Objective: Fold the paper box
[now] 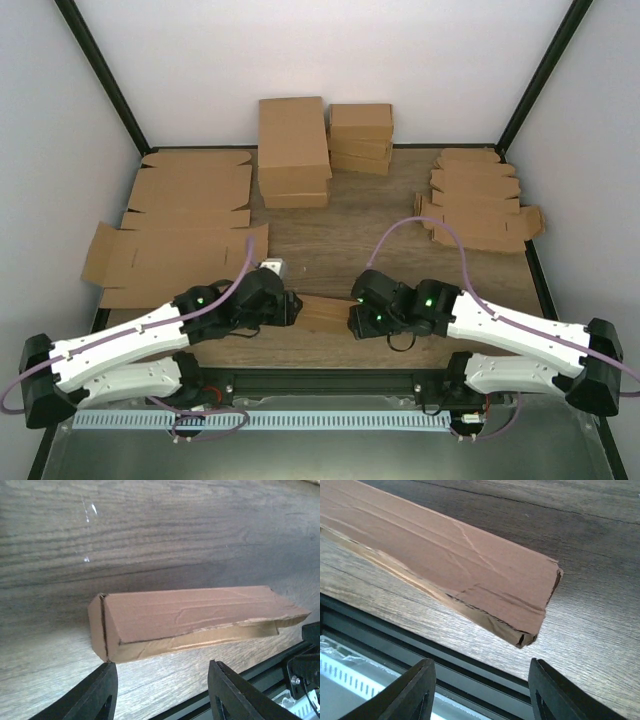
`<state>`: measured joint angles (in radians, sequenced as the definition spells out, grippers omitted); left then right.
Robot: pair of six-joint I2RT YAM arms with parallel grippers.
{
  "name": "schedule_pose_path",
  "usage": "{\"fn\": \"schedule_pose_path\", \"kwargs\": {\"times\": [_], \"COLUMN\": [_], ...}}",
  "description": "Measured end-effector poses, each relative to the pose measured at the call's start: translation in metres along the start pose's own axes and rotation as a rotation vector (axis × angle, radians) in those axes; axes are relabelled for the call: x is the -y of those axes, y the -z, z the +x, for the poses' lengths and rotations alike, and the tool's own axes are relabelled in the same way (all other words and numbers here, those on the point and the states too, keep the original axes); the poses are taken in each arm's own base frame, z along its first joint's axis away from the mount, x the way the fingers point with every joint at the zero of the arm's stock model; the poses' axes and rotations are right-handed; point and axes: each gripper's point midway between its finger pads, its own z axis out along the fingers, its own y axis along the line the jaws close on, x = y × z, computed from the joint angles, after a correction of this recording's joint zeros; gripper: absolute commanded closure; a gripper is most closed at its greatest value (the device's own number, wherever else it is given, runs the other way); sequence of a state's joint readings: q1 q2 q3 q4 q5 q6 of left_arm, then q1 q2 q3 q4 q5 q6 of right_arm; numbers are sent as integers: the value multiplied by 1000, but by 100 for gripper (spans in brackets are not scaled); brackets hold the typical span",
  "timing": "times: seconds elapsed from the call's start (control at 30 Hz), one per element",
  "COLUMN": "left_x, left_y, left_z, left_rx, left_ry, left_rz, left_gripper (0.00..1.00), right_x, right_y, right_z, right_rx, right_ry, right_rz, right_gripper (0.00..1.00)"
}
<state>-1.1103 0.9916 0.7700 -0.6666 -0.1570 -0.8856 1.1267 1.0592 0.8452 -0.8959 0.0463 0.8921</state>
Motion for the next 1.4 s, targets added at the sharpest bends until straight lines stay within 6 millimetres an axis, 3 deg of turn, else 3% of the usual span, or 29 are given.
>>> {"fn": "schedule_pose_path", "kwargs": {"times": [0.2,0.33,0.37,0.43,0.47,0.5,0.63,0.73,0.9,1.13,1.4], "left_x": [-9,-20,-21,-17,-16,-11,-1,1,4,-3,-4], "left_y": [18,26,26,26,26,25,17,9,1,-15,-19], "left_z": [-25,-46,-50,-59,-60,-63,-69,-65,-52,-25,-18], "left_rx": [43,68,67,47,45,39,9,-20,-54,-107,-114], "left_ry": [49,96,107,116,115,115,130,141,154,199,211], "left_rz": [26,56,71,147,157,199,338,409,512,571,598], "left_gripper": [70,87,93,96,96,96,96,96,96,96,96], "right_x": [-10,-17,-21,-32,-38,-42,-55,-40,-18,-23,-22], "right_y": [22,37,38,41,44,46,52,39,19,19,10], "right_z": [-13,-28,-31,-37,-41,-44,-68,-72,-60,-49,-38], "right_rx": [19,55,62,72,80,90,160,178,154,123,102], "right_ry": [15,13,13,18,25,31,-9,-79,-172,-165,-153], "right_rz": [-83,-158,-184,-245,-279,-305,-470,-558,-678,-803,-840], "right_gripper": [47,55,63,90,97,99,99,99,99,99,99]}}
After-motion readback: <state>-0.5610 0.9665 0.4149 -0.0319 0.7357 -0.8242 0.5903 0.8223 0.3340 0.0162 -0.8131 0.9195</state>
